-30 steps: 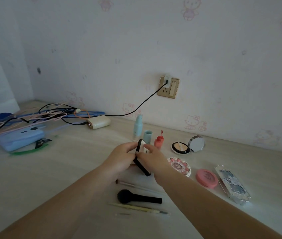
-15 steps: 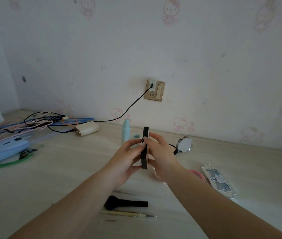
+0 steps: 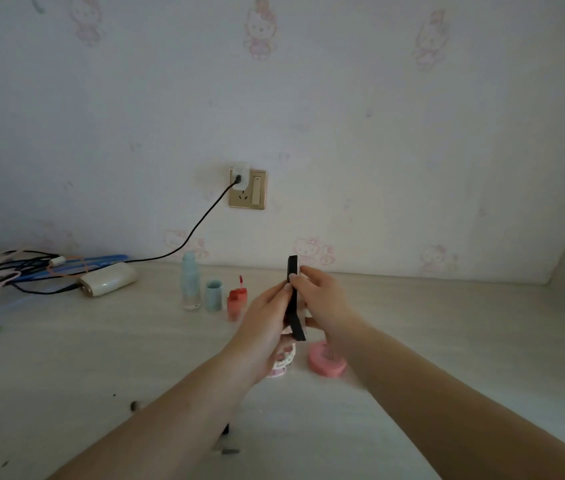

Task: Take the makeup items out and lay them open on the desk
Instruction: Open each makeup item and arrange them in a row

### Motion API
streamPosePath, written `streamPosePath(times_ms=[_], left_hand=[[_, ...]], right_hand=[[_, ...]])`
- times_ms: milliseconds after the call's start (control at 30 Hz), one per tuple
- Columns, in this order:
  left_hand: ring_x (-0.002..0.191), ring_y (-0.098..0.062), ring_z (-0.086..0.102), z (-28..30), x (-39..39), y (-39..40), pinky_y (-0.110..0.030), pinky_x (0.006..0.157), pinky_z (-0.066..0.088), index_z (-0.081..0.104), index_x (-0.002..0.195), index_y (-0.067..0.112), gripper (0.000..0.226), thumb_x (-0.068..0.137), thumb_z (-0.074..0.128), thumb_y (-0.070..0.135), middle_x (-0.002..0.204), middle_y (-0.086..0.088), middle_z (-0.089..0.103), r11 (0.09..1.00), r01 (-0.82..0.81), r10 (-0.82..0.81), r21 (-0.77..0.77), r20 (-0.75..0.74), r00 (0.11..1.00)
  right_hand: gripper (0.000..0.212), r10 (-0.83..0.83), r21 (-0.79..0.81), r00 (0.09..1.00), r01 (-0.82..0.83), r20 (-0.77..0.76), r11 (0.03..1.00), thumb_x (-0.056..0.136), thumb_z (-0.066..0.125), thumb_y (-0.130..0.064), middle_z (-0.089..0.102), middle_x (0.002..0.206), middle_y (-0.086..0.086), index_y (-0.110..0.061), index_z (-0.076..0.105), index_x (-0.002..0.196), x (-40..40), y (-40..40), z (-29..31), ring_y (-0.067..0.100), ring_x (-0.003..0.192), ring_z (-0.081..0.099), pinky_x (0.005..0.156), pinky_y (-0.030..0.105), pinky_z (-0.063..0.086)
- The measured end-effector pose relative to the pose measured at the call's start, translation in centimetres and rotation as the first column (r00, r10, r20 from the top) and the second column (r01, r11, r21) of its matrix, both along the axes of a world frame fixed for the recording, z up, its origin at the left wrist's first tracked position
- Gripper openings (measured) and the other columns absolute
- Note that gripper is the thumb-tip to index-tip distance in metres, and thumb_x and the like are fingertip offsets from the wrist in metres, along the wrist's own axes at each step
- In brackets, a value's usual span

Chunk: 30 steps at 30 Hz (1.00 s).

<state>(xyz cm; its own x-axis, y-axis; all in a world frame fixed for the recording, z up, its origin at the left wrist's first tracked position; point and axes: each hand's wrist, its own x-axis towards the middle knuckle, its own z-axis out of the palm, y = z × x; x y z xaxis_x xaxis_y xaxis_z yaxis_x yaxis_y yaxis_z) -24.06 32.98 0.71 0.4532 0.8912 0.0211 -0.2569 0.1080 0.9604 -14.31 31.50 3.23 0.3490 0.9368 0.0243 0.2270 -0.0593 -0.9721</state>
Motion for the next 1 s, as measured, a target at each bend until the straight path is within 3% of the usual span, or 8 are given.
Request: streamPosePath(times_ms=[67,167,233,367,433,567,833,1000], left_hand=[[0.054,-0.010,0.062,0.5,1.6,-0.2,-0.027,0.053,0.047,0.066,0.105,0.015,0.031,0.100,0.037,0.026,0.064,0.002,0.069,0.999,-0.034,0.034,-0.002,-0.029,0.999],[0.081,-0.026,0.068,1.1,3.9,0.4,-0.046,0.071,0.059,0.068,0.100,0.008,0.032,0.096,0.038,0.020,0.088,-0.017,0.072,0.990,-0.075,0.076,-0.119,0.002,0.997],[0.083,-0.028,0.066,1.2,5.3,1.0,-0.047,0.071,0.059,0.066,0.102,0.006,0.031,0.097,0.038,0.019,0.092,-0.019,0.070,0.981,-0.077,0.087,-0.180,0.046,0.995],[0.076,-0.025,0.061,2.0,8.4,0.8,-0.045,0.064,0.058,0.061,0.096,0.007,0.026,0.098,0.038,0.018,0.086,-0.014,0.064,0.944,-0.017,0.085,-0.329,0.194,0.977],[0.076,-0.027,0.060,2.1,9.7,1.0,-0.046,0.059,0.059,0.060,0.093,0.006,0.023,0.097,0.039,0.014,0.085,-0.016,0.063,0.921,-0.001,0.106,-0.389,0.248,0.963],[0.078,-0.029,0.061,1.9,12.3,1.9,-0.045,0.052,0.059,0.058,0.100,0.003,0.021,0.097,0.039,0.012,0.087,-0.017,0.064,0.889,0.021,0.145,-0.458,0.325,0.935],[0.082,-0.023,0.063,-0.8,15.9,3.0,-0.034,0.064,0.057,0.066,0.094,0.012,0.035,0.097,0.032,0.005,0.084,-0.008,0.067,0.935,-0.055,0.083,-0.349,0.065,0.994],[0.080,-0.021,0.063,-2.7,16.4,4.9,-0.032,0.068,0.055,0.067,0.095,0.009,0.028,0.095,0.039,0.006,0.089,-0.009,0.068,0.952,-0.050,0.017,-0.303,-0.109,0.994]], right_hand=[[0.028,-0.021,0.010,1.000,0.021,-0.011,1.000,0.085,0.050,-0.037,0.065,0.093,0.004,-0.019,0.062,0.103,1.5,-0.1,0.4,0.022,0.088,0.064,0.086,0.044,0.055],[0.022,-0.108,0.008,0.981,0.111,-0.162,0.994,0.092,0.041,-0.022,0.051,0.073,0.007,-0.014,0.053,0.076,4.6,-0.7,1.4,0.025,0.074,0.054,0.064,0.033,0.054],[0.024,-0.140,0.002,0.957,0.145,-0.253,0.989,0.093,0.041,-0.024,0.053,0.075,0.009,-0.013,0.054,0.077,6.6,-1.1,1.9,0.025,0.073,0.054,0.060,0.031,0.054],[0.023,-0.146,-0.007,0.864,0.163,-0.482,0.987,0.095,0.049,-0.030,0.063,0.084,0.011,-0.012,0.058,0.084,10.8,-1.9,2.4,0.032,0.082,0.063,0.082,0.050,0.055],[0.024,-0.144,-0.037,0.840,0.146,-0.523,0.989,0.095,0.050,-0.035,0.062,0.095,0.013,-0.012,0.058,0.094,12.8,-2.3,2.4,0.031,0.082,0.065,0.075,0.052,0.055],[0.028,-0.105,-0.076,0.854,0.077,-0.509,0.994,0.096,0.048,-0.035,0.066,0.092,0.011,-0.010,0.059,0.098,16.1,-2.9,1.9,0.027,0.082,0.066,0.075,0.047,0.055],[0.020,-0.229,-0.072,0.801,0.227,-0.553,0.971,0.098,0.044,-0.016,0.068,0.081,0.010,-0.008,0.060,0.088,20.0,-2.2,-0.5,0.024,0.074,0.066,0.053,0.033,0.059],[0.020,-0.279,-0.111,0.787,0.262,-0.550,0.959,0.098,0.043,-0.014,0.068,0.092,0.011,-0.006,0.061,0.100,21.5,-1.1,-2.3,0.025,0.080,0.067,0.066,0.033,0.059]])
